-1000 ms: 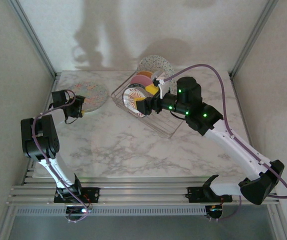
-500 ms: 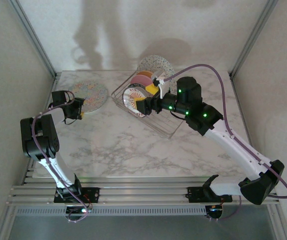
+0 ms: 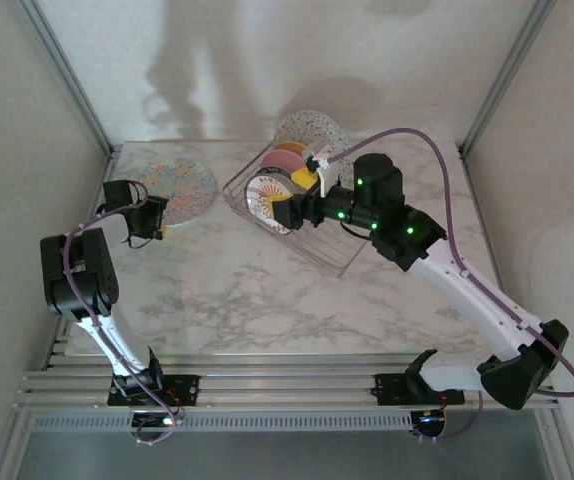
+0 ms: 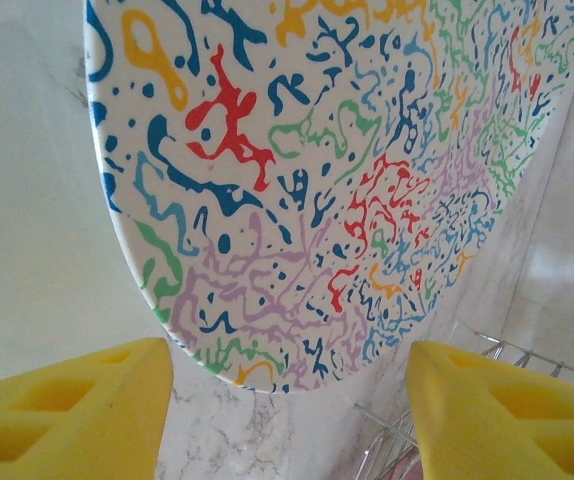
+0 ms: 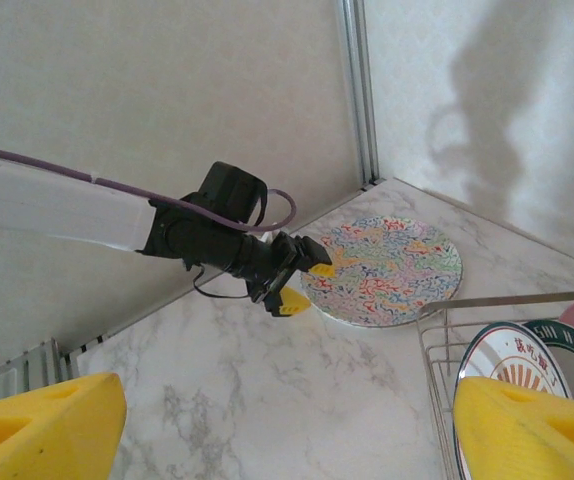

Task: Unload the plates from the dish rack

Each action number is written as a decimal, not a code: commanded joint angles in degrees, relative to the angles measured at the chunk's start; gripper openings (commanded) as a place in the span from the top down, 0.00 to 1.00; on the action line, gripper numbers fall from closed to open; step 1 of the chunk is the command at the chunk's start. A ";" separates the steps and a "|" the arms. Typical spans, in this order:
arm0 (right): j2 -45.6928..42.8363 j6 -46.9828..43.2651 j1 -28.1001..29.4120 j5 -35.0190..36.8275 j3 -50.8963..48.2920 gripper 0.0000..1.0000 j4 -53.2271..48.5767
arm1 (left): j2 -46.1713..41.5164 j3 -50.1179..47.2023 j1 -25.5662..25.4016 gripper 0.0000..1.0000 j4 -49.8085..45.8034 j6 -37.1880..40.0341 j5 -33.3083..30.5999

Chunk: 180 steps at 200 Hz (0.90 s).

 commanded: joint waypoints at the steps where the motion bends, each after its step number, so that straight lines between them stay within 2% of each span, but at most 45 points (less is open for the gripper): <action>1: -1.10 -0.45 0.58 2.90 1.47 0.14 -0.76 | -0.82 1.48 0.55 0.37 -2.30 0.91 -1.32; 42: -2.69 -4.78 -1.05 13.19 3.43 0.14 -3.78 | -6.09 0.45 0.34 0.36 -3.11 -0.59 -2.33; 65: -2.67 -3.75 -7.34 16.77 4.50 0.14 -4.03 | -11.79 -0.72 -0.63 0.36 -3.02 -2.78 -4.11; 93: -0.18 -1.50 -17.16 16.50 6.01 0.14 -2.09 | -21.05 -3.56 -4.57 0.36 0.00 -7.33 -8.47; 115: 3.45 -2.84 -23.74 12.55 5.78 0.14 2.18 | -27.48 -3.53 -10.51 0.36 -0.22 -7.50 -14.25; 143: 9.49 -3.30 -31.80 -1.83 5.02 0.16 9.70 | -34.61 -4.12 -18.70 0.35 0.70 -5.39 -18.93; 162: 15.25 -5.95 -34.56 -11.50 7.05 0.17 10.42 | -39.31 -5.93 -23.92 0.35 2.79 -2.92 -20.37; 180: 20.42 -9.13 -35.78 -16.38 8.97 0.19 8.95 | -44.05 -8.17 -28.85 0.35 5.73 -0.31 -20.92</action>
